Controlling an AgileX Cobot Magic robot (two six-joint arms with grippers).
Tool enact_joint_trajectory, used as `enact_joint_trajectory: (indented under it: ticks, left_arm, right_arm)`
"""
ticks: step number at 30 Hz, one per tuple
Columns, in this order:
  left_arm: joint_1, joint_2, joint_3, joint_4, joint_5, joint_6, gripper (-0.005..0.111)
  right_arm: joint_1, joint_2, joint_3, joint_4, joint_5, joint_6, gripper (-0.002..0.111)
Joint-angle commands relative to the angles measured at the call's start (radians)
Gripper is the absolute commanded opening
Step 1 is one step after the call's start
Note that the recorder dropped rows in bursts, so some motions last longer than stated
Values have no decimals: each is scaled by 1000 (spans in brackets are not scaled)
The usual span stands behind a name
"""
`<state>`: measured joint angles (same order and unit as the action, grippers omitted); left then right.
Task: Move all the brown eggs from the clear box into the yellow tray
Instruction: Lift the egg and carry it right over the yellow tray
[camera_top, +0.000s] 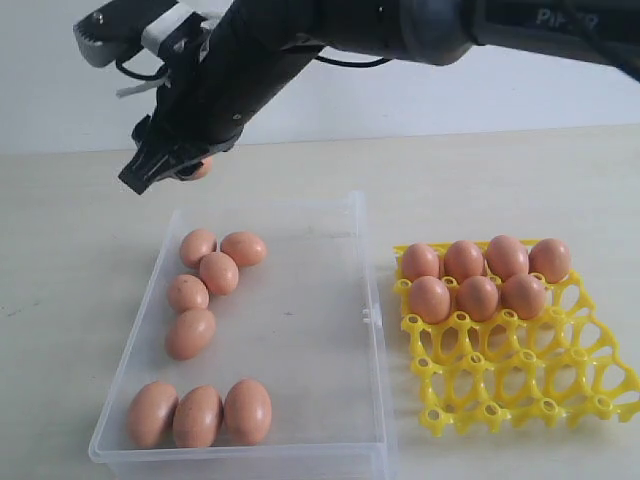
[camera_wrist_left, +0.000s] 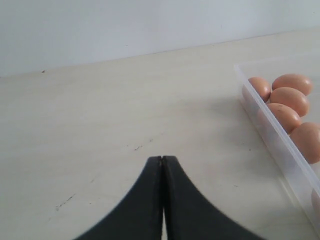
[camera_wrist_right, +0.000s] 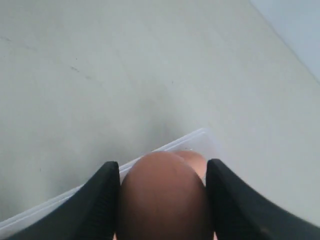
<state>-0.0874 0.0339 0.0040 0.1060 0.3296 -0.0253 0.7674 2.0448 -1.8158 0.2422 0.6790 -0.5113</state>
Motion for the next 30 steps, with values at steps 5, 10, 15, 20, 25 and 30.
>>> enact_joint_trajectory:
  ticks: [5,10,15,20,25,30]
  left_arm:
    - [-3,1,-4,-1,-14,-4,0]
    - [-3,1,-4,-1,-14,-4,0]
    - [-3,1,-4,-1,-14,-4,0]
    - [-3,1,-4,-1,-14,-4,0]
    - [-3,1,-4,-1,-14,-4,0]
    - [-3,1,-4,-1,-14,-4,0]
  right_arm:
    - [-6,-113,27,-69,-166,143,0]
    - [-11,-248,335,-69,-411,190,0]
    - [-56,-414,651,-33,-626,228,0]
    - [-149,-591,1040,120,-948,259,0]
    - [-218,-664,1306,210,-1136,278,0]
    - [-224,-662,1360,315,-1135,229,0]
